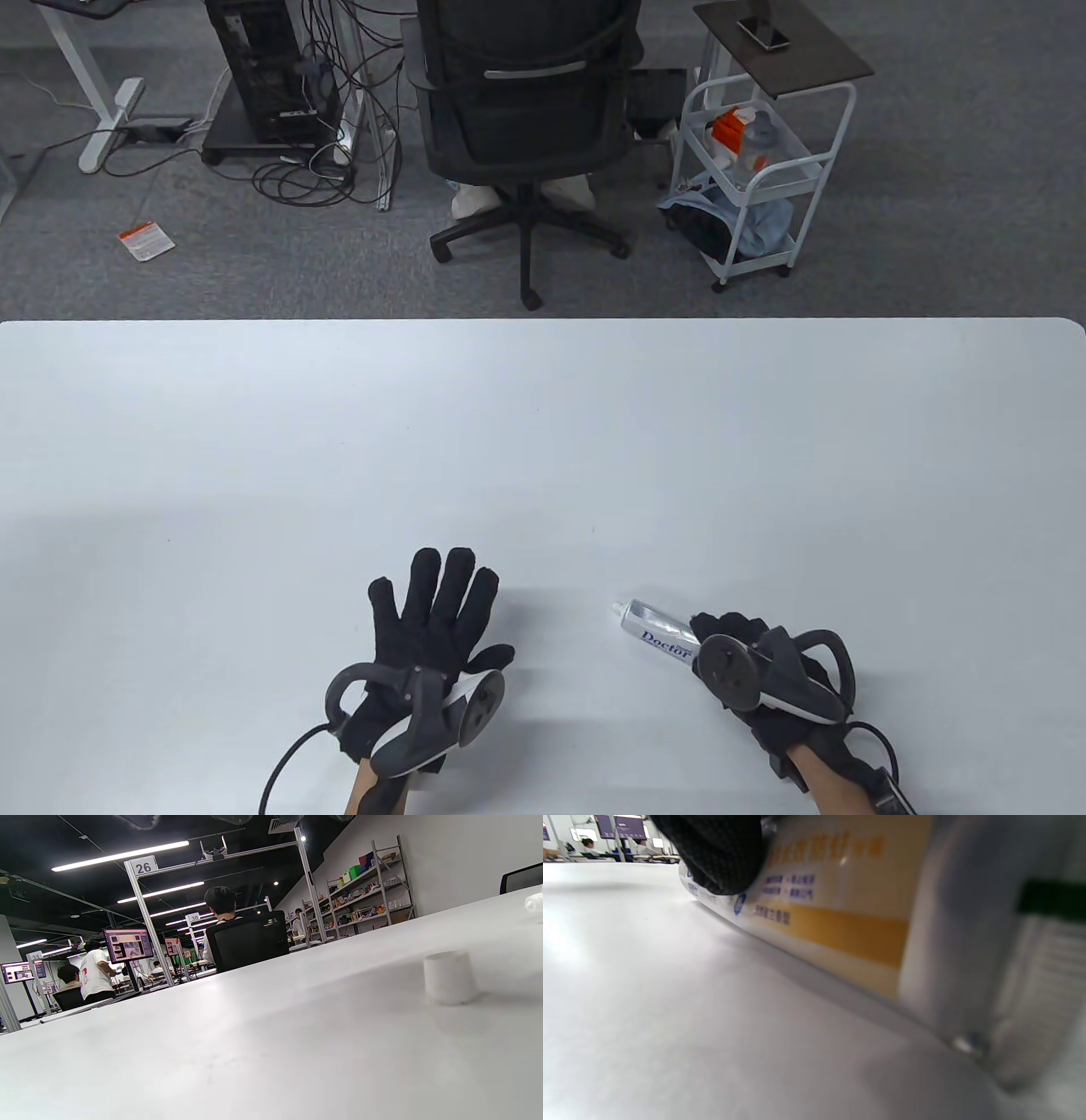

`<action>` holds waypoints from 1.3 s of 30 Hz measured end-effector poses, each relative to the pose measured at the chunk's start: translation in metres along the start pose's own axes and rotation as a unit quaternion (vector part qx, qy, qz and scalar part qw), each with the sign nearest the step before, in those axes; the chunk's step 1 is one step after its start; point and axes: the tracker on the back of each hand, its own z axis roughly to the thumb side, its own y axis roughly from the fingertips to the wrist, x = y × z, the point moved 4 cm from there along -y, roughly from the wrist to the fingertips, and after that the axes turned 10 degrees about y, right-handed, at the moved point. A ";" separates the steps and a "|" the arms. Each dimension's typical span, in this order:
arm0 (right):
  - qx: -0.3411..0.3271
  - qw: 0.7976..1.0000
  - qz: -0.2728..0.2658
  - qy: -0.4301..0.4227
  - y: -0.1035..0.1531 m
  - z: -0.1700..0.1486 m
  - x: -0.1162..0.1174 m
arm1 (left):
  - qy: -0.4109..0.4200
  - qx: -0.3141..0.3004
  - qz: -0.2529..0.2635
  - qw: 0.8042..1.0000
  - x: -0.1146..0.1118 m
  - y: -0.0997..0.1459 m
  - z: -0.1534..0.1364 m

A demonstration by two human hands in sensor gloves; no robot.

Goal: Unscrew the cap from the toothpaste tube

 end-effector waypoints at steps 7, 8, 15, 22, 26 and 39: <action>0.025 1.000 0.001 0.017 -0.001 -0.005 0.000 | -0.003 -0.002 -0.008 1.000 0.000 0.000 0.001; 0.025 1.000 0.001 0.014 -0.001 -0.006 0.000 | -0.003 -0.002 -0.009 1.000 0.000 0.000 0.001; 0.042 0.999 -0.005 0.018 -0.001 -0.010 0.000 | -0.004 -0.003 -0.011 1.000 -0.001 0.000 0.002; 0.064 0.995 -0.077 0.004 0.010 -0.020 -0.013 | -0.004 -0.003 -0.012 1.000 -0.002 -0.001 0.002; 0.061 0.992 -0.111 -0.023 0.020 -0.026 -0.023 | -0.002 -0.005 -0.013 1.000 -0.002 -0.001 0.003; 0.047 0.992 -0.117 -0.019 0.024 -0.022 -0.027 | -0.004 -0.004 -0.016 1.000 -0.003 -0.001 0.003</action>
